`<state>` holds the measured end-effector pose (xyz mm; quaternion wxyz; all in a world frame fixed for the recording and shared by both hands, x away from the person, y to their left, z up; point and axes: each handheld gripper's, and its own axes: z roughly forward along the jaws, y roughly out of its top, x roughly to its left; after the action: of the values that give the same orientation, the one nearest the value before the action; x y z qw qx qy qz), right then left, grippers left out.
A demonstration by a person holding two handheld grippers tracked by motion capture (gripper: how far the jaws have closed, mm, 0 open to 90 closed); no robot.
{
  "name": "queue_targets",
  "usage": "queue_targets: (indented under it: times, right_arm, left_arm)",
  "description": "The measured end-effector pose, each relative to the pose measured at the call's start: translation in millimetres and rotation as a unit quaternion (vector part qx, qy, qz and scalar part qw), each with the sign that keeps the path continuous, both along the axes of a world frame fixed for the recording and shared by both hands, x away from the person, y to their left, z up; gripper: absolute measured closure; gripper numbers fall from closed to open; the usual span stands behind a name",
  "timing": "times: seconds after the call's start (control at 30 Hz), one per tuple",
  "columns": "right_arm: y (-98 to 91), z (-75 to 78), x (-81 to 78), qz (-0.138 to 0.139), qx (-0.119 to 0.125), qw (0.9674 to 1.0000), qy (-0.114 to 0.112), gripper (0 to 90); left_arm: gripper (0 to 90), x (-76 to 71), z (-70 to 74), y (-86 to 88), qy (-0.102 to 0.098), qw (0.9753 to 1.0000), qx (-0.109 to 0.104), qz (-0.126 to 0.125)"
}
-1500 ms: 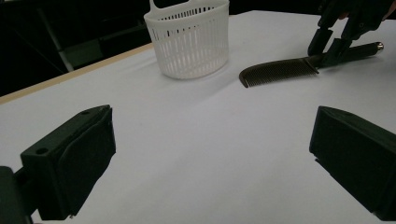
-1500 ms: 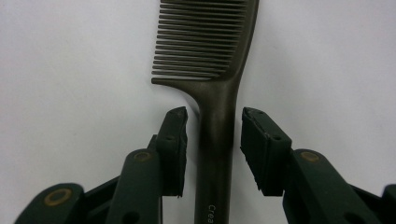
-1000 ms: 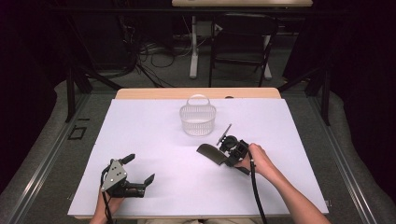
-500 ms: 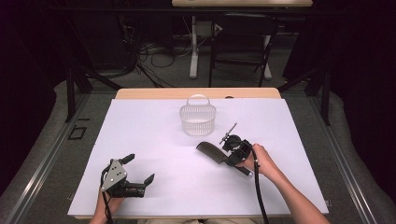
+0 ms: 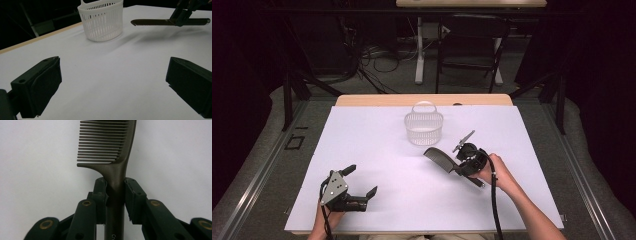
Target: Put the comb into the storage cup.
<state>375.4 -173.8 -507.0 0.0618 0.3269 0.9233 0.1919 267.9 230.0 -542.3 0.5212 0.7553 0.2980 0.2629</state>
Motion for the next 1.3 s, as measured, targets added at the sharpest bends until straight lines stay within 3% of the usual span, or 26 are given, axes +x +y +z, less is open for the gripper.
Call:
queue_targets:
  times: [0.5, 1.3]
  right_arm:
    - [-14.2, 9.7, -7.5, -0.001, 0.039, 0.9987, -0.034, 72.5]
    - [-27.8, 15.2, -13.8, -0.013, 0.074, 0.9944, -0.075, 72.5]
  left_arm:
    - [0.5, 0.4, -0.3, -0.7, 0.000, 1.0000, 0.002, -0.002]
    - [0.5, 0.9, -0.6, -0.4, 0.001, 1.0000, 0.004, -0.003]
